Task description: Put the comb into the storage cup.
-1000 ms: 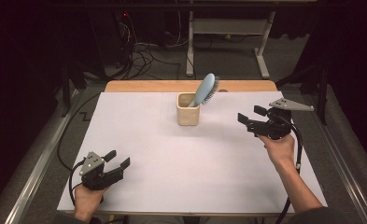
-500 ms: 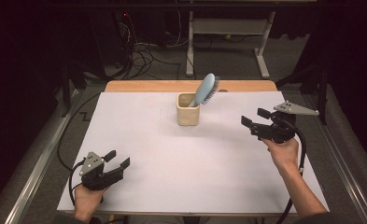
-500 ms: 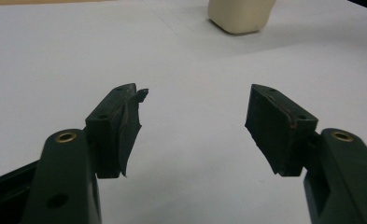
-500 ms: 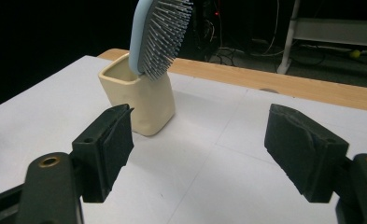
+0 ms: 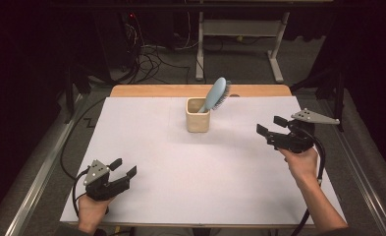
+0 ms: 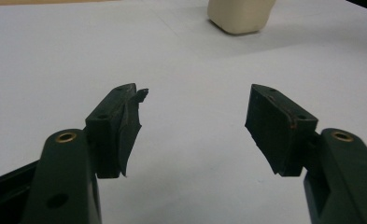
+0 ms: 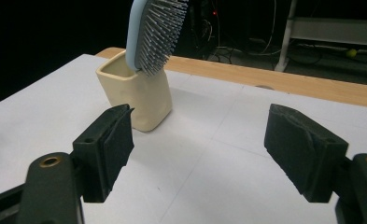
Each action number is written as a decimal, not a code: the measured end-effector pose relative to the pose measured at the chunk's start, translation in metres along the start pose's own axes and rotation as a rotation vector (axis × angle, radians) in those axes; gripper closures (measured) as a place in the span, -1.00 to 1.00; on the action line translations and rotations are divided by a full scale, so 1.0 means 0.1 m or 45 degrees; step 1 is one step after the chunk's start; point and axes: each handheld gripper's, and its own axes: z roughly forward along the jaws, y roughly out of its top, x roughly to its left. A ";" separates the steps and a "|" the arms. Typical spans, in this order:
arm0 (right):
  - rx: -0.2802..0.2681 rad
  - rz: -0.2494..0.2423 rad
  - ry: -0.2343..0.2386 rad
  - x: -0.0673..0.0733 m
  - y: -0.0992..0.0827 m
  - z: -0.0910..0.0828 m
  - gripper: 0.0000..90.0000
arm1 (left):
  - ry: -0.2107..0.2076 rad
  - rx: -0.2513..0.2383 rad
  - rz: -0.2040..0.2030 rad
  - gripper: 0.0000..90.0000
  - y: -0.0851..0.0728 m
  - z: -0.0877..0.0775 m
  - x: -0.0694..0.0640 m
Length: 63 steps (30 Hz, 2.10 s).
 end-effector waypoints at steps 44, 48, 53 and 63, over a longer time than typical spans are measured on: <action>-0.046 -0.001 -0.055 -0.11 -0.29 -0.40 -0.43 | 0.003 -0.002 0.001 -0.21 0.00 0.00 0.00; -0.051 0.002 -0.053 -0.11 -0.31 -0.43 -0.43 | 0.002 -0.003 0.000 -0.21 0.01 0.00 0.00; -0.060 0.003 -0.050 -0.10 -0.32 -0.46 -0.43 | 0.003 -0.006 0.000 -0.21 0.01 -0.01 -0.01; -0.072 -0.002 -0.048 -0.09 -0.35 -0.54 -0.42 | 0.005 -0.006 0.002 -0.21 0.01 -0.01 0.00</action>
